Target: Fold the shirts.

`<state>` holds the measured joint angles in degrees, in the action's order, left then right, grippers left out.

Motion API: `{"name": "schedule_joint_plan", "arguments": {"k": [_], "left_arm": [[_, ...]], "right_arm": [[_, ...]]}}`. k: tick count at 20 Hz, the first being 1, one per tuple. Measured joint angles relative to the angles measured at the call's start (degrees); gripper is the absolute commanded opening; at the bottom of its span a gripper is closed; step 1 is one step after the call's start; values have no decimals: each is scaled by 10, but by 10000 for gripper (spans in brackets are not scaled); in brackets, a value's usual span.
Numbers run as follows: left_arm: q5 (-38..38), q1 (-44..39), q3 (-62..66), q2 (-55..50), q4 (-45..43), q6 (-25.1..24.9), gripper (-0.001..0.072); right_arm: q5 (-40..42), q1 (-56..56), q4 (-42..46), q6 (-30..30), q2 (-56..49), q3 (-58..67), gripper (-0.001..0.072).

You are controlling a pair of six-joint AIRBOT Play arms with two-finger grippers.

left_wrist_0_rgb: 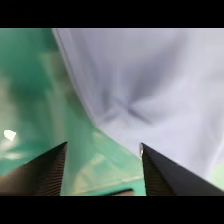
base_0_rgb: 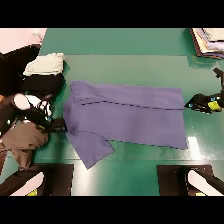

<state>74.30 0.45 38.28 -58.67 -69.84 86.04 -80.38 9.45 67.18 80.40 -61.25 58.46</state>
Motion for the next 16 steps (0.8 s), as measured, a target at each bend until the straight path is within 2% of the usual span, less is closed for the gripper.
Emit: {"name": "schedule_joint_plan", "arguments": {"k": [6, 7, 8, 9, 14, 16], "left_arm": [[-74, -37, -106, 30, 101, 6, 536], [-84, -48, -111, 32, 107, 7, 447], [-97, -57, -116, 33, 111, 11, 158], [-112, -63, -121, 32, 110, 11, 33], [-111, -77, -109, 41, 107, 16, 22], [-99, -79, -98, 58, 109, 16, 22]], "right_arm": [[3, 3, -2, -1, 29, -21, 448], [3, 3, -2, -1, 30, -21, 448], [3, 4, -2, -1, 31, -22, 448], [1, 5, -2, -1, 32, -23, 448], [-41, 56, 11, -2, 34, -44, 451], [-59, 94, 41, -2, 35, -84, 519]]}}
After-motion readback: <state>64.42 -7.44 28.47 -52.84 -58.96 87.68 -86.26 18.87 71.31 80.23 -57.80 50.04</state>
